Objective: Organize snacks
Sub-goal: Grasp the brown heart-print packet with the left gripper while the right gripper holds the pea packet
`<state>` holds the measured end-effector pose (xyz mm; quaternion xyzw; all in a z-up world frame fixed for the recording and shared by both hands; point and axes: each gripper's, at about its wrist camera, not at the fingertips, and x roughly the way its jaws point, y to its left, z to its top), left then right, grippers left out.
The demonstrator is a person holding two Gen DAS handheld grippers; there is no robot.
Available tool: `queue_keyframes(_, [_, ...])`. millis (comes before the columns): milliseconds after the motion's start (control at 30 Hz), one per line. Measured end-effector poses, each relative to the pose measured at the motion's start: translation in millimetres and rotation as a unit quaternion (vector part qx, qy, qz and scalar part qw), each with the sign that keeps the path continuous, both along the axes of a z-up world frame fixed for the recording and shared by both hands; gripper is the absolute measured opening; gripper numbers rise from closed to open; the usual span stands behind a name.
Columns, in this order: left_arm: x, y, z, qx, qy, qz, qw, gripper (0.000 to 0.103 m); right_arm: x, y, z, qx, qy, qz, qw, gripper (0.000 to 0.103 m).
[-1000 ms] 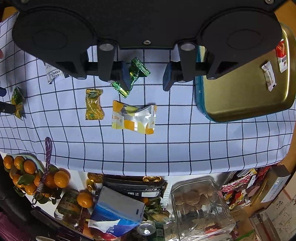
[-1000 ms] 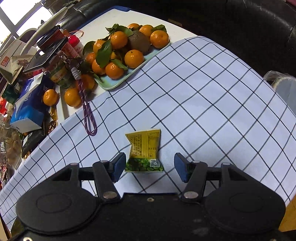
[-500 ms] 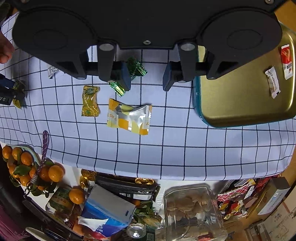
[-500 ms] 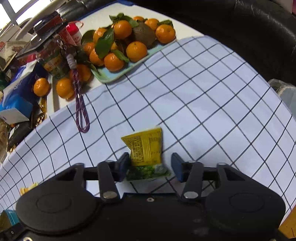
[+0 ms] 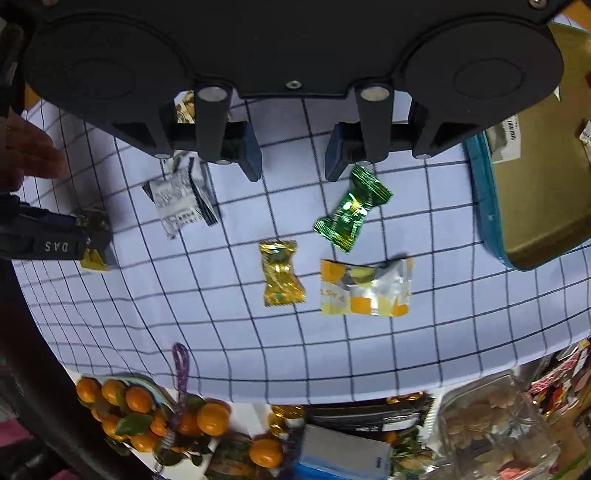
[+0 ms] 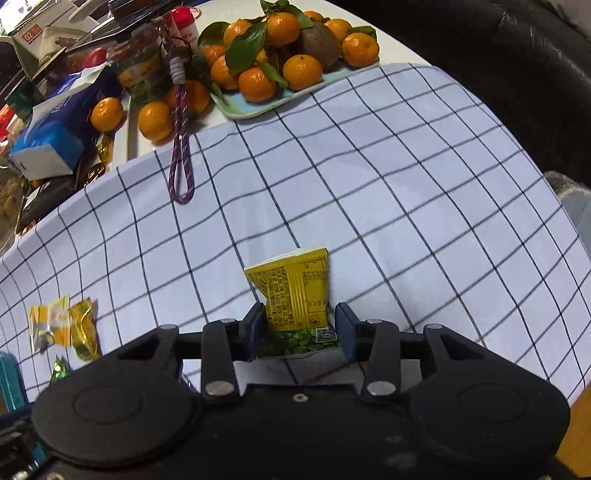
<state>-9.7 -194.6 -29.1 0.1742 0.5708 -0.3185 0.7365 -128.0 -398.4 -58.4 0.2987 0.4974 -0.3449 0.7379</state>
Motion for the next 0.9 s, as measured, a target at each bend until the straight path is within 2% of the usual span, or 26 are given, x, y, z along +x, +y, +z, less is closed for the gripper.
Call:
queue_keyframes(133, [-21, -6, -3, -0.006, 0.009, -0.058, 0.9983, 0.047, -15, 3, 0, 0.013, 0.003, -0.003, 1.0, 0.043])
queue_keyframes(367, [-51, -17, -6, 0.0, -0.026, -0.137, 0.9902, 0.047, -37, -1, -1, 0.052, 0.0, -0.025, 0.998, 0.042])
queue_keyframes(667, [-55, -22, -8, -0.01, -0.022, -0.153, 0.9879, 0.048, -36, 0, 0, 0.053, -0.001, -0.015, 0.998, 0.046])
queue_keyframes(767, [-59, -22, -7, -0.017, -0.019, -0.168, 0.9855, 0.048, -33, 3, 0, 0.048, -0.002, -0.009, 0.999, 0.049])
queue_keyframes(900, [-64, -22, -9, -0.01, -0.036, -0.18, 0.983, 0.048, -32, 9, -1, 0.033, -0.003, 0.003, 0.999, 0.055])
